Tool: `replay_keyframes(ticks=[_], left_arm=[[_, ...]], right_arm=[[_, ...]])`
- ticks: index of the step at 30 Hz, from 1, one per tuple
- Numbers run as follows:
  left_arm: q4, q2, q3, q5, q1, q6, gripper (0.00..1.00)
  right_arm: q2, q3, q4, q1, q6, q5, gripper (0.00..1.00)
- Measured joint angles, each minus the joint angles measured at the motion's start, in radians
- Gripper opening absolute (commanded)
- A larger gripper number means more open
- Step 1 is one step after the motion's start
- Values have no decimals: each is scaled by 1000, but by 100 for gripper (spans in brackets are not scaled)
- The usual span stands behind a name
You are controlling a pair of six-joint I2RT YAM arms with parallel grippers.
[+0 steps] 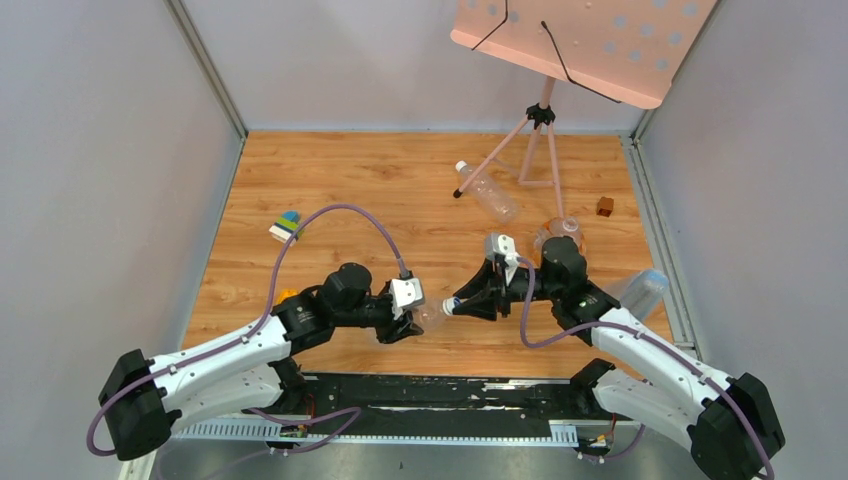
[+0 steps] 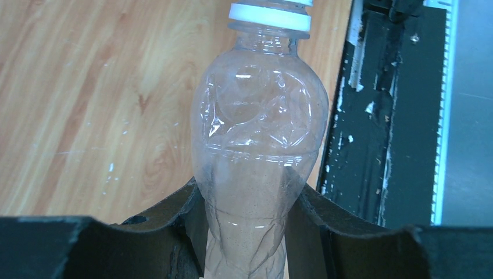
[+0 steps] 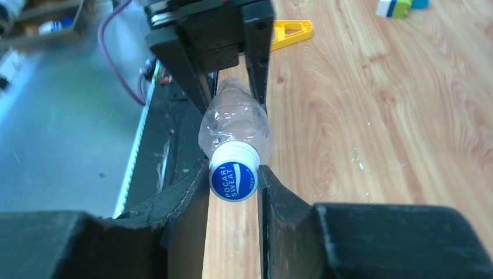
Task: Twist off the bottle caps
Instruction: Unscrew the bottle cap from the plastic bottle.
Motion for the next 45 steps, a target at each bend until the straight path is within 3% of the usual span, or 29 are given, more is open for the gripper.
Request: replay_keyframes(ticks=[3, 5, 12, 17, 25, 29, 33, 37, 40, 45], left_arm=[[-11, 8, 0, 42, 0, 0, 14], [-13, 10, 0, 56, 1, 1, 15], [6, 3, 0, 59, 3, 1, 15], [5, -21, 0, 23, 3, 2, 15], [4, -52, 0, -41, 3, 6, 15], [3, -53, 0, -62, 3, 6, 15], [2, -53, 0, -73, 3, 5, 15], [-12, -55, 0, -82, 4, 5, 15], [-14, -55, 0, -86, 4, 4, 15], [-11, -60, 0, -82, 3, 4, 15]], right_arm=[[0, 2, -26, -1, -162, -72, 20], [0, 3, -34, -1, -225, -98, 46], [10, 45, -106, 13, -226, -60, 64], [-6, 47, -111, 13, -55, 51, 67], [3, 72, -111, 13, 341, 225, 63], [68, 128, -134, 13, 440, 232, 52], [118, 164, -155, 13, 490, 221, 31], [132, 175, -173, 13, 505, 209, 16], [131, 175, -180, 13, 495, 201, 11], [112, 173, -178, 13, 419, 175, 11]])
